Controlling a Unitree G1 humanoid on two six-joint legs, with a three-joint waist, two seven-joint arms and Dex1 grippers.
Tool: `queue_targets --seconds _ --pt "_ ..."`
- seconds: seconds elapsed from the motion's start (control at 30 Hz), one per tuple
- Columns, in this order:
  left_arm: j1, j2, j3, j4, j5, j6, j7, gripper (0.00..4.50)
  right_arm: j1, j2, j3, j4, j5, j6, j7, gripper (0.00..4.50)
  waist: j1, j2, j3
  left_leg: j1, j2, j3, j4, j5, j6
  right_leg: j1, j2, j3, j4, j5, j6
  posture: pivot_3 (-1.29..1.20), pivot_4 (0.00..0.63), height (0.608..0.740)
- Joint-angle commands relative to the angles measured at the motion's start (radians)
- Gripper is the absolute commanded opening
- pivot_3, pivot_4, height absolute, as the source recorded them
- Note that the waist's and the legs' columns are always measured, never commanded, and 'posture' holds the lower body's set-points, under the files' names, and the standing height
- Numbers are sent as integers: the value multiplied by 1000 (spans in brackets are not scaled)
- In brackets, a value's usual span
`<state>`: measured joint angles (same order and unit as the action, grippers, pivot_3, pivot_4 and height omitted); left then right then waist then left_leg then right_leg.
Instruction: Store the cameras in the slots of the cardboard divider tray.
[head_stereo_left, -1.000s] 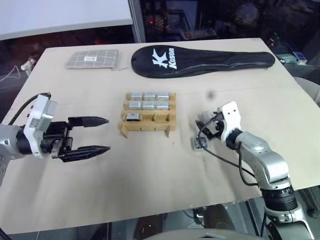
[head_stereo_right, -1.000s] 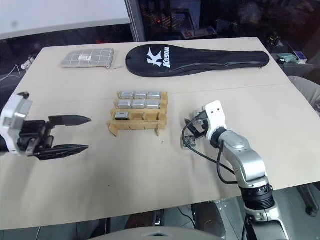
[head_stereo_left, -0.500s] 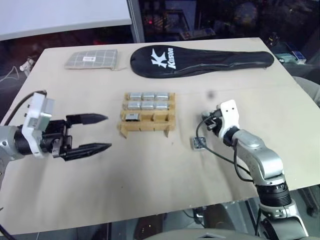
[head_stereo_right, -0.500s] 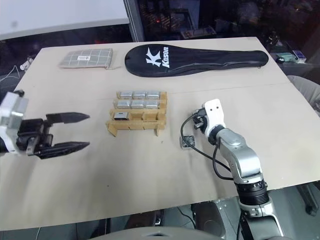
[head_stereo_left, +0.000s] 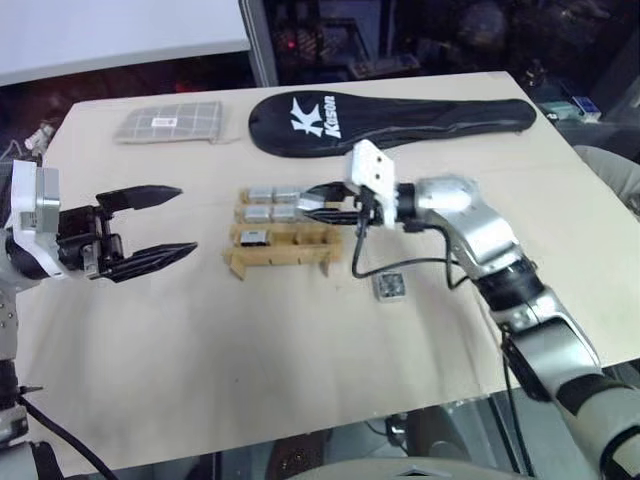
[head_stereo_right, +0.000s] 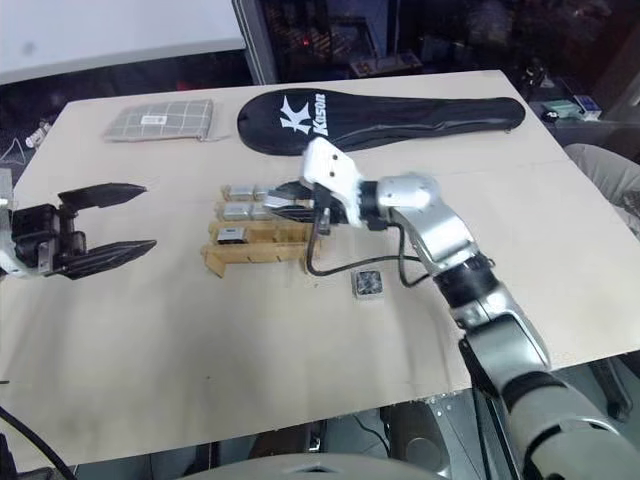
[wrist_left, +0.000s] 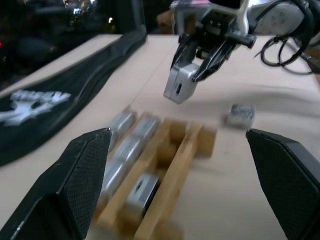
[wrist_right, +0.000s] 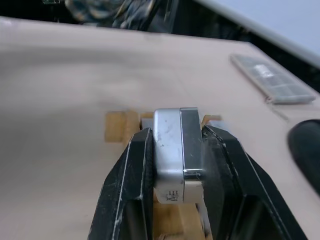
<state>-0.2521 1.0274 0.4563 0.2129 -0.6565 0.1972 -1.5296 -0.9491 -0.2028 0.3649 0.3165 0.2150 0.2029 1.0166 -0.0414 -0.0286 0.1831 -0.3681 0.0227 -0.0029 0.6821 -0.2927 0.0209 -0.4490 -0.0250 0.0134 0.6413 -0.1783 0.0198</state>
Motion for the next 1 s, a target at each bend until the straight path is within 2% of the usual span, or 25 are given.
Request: queue_targets --seconds 0.03,0.2,0.37,0.53,1.0 --pt "-61 61 -32 133 60 -107 -79 4500 -104 81 23 207 -67 -124 26 796 0 0 0 0 0 0 0 0 0 0 0 0 0 0 0 0 150 740" --pt "-76 85 -84 203 49 -164 -85 4500 -179 180 9 391 -107 -175 37 796 0 0 0 -4 -1 0 0 0 0 -3 -3 -1 -1 0 -1 0 150 740" --pt "-80 93 -122 239 46 -200 -85 4500 -198 232 12 494 -140 -191 52 796 -1 -1 0 -17 -3 0 2 0 -1 -16 -5 -2 2 1 -1 0 150 740" --pt "-86 104 -142 253 30 -210 -85 4500 -208 227 3 559 -173 -199 63 796 -1 -1 0 -16 -3 0 2 0 -1 -16 -5 -2 2 1 -1 0 150 740" --pt "-107 120 -183 279 8 -231 -85 4500 -233 208 -48 581 -187 -164 83 796 -1 0 0 -16 -3 -1 2 0 -1 -16 -5 -1 4 1 -1 0 150 740"
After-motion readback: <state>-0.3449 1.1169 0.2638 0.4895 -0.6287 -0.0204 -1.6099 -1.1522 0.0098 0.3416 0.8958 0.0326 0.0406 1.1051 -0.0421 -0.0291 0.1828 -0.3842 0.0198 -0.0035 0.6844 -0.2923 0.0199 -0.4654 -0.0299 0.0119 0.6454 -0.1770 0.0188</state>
